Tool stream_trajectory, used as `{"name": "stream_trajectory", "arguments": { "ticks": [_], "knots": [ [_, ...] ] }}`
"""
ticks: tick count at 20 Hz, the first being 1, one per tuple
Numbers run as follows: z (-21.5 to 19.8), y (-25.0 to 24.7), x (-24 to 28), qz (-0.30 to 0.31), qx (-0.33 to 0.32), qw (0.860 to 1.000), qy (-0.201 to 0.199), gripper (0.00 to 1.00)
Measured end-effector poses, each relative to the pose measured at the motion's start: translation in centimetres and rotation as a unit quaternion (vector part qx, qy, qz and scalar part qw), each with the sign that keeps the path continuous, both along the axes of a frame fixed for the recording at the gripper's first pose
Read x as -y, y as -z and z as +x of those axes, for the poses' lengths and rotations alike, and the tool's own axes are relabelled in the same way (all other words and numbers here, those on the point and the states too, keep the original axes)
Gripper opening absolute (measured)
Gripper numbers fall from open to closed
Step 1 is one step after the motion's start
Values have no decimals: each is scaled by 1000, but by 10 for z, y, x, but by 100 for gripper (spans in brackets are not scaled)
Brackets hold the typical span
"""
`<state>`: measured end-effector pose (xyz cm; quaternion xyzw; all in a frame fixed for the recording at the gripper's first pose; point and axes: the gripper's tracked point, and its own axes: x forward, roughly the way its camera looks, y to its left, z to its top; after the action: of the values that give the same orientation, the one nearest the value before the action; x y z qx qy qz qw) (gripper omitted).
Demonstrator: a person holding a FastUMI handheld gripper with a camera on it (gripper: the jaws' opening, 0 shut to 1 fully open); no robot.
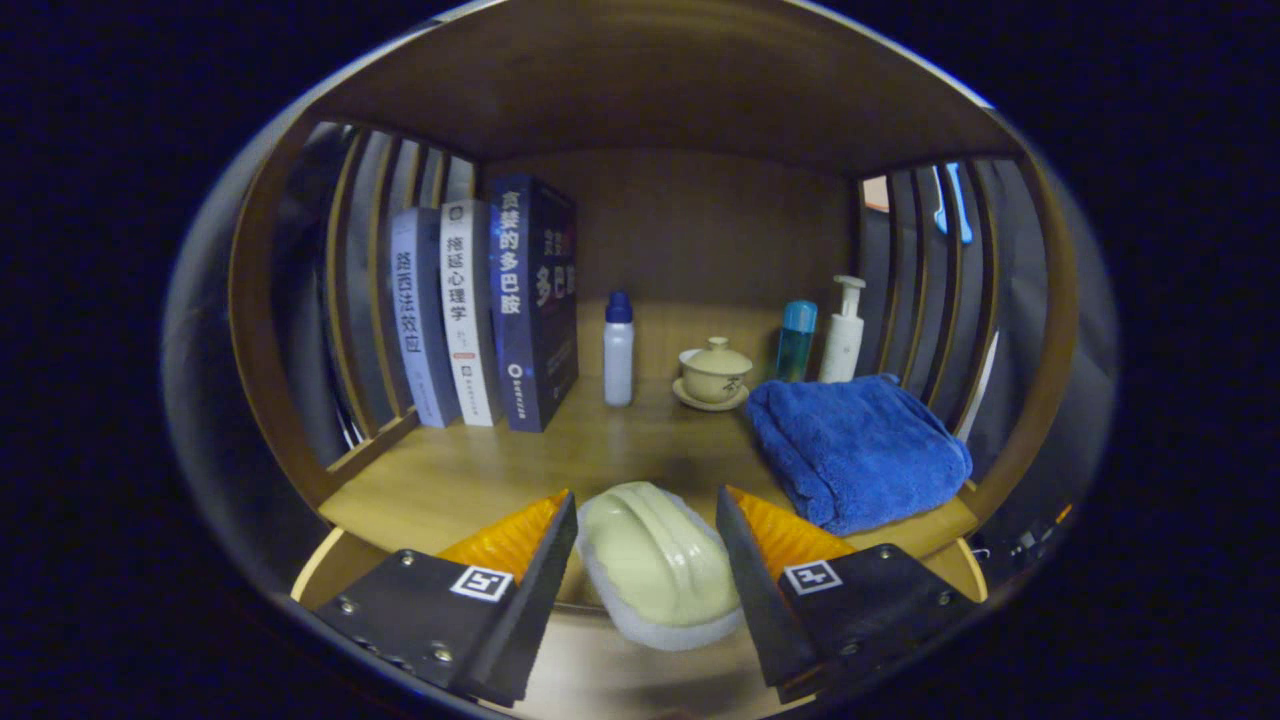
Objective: Pull open the drawer, take out the items inside it, and place them on the countertop above the cabinet.
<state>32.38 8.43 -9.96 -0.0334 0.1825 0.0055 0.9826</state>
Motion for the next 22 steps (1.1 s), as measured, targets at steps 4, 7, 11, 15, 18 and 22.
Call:
{"name": "stream_trajectory", "arguments": {
  "ticks": [4, 7, 11, 15, 18, 22],
  "knots": [
    [-16, -20, -8, 17, 75, 997, -15, 83],
    [-23, -33, -5, 34, 122, 992, -9, 83],
    [-27, -43, 5, 36, 150, 988, 1, 83],
    [-26, -36, -2, 37, 133, 990, -16, 83],
    [-28, -44, 0, 37, 152, 988, -18, 83],
    [-29, -43, 0, 37, 152, 988, -16, 83]
  ]
}}
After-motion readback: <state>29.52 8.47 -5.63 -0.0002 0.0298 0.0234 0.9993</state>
